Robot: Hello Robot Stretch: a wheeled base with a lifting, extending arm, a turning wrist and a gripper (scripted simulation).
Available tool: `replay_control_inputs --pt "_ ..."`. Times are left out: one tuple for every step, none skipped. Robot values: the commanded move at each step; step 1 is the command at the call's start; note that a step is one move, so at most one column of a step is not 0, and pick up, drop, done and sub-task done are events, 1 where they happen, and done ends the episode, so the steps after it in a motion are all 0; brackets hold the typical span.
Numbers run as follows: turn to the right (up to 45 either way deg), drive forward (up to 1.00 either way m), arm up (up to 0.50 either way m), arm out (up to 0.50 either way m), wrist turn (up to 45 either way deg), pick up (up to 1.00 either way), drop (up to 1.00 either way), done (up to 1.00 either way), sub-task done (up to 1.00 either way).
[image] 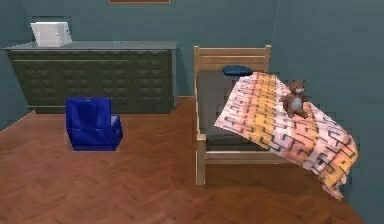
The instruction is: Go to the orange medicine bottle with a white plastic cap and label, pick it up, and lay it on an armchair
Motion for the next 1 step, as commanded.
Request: replay_control_inputs --pt "0.0 0.15 0.00 0.00 0.0 0.00 0.00 0.00 0.00"
